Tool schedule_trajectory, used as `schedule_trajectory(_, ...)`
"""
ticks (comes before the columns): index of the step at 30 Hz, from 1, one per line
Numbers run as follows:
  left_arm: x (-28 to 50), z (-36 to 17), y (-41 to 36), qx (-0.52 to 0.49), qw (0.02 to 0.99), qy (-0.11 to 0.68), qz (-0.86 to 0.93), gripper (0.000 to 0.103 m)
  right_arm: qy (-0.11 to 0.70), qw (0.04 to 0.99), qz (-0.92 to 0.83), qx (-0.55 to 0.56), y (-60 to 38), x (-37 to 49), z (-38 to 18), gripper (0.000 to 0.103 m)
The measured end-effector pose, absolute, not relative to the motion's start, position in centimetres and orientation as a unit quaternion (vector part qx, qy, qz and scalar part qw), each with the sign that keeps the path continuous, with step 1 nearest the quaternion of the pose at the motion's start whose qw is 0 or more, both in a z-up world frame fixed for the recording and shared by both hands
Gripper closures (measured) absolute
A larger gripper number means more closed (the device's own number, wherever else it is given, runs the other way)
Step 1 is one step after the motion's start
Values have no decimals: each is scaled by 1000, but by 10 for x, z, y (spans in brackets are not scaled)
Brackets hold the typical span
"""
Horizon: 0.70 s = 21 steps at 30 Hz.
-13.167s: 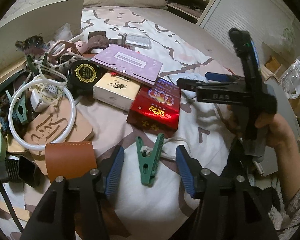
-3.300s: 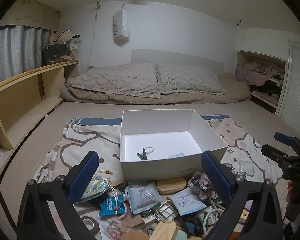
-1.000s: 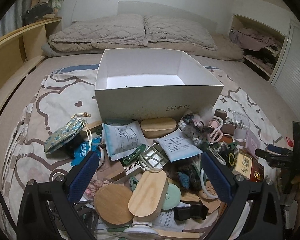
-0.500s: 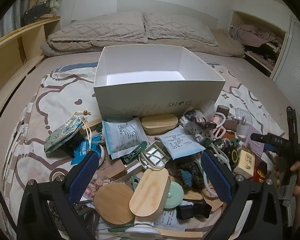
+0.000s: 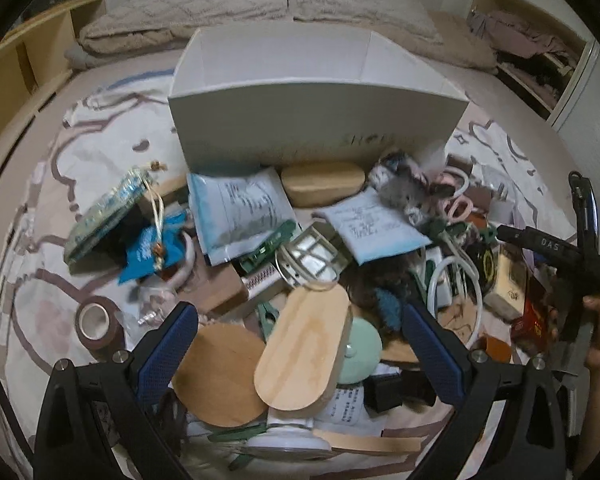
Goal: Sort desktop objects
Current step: 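Lower the right gripper onto the purple card box while the left gripper reaches the oval wooden lid, then close the right gripper on the purple card box while the left gripper grasps the wooden lid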
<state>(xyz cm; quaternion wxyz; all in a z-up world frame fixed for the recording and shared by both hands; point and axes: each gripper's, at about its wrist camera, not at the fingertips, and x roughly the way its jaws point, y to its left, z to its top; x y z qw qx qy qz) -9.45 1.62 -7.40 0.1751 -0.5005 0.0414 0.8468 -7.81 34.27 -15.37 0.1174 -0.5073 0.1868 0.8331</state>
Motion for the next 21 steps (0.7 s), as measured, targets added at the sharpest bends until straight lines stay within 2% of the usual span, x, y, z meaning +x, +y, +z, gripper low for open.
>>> schedule_trajectory(3, -95, -84, 17, -526, 187, 26, 829, 0, 162, 120, 837, -508, 337, -76, -156, 0)
schedule_trajectory(10, -91, -96, 22, -560, 213, 10, 801, 0, 168, 104, 843, -500, 340, -71, -158, 0)
schedule_trajectory(16, -84, -103, 31, -578, 221, 36, 785, 0, 163, 100, 848, -494, 339, -69, -160, 0)
schedule_trajectory(21, -82, -103, 28, -589, 246, 1, 770, 1, 153, 95, 850, -495, 337, -69, -161, 0)
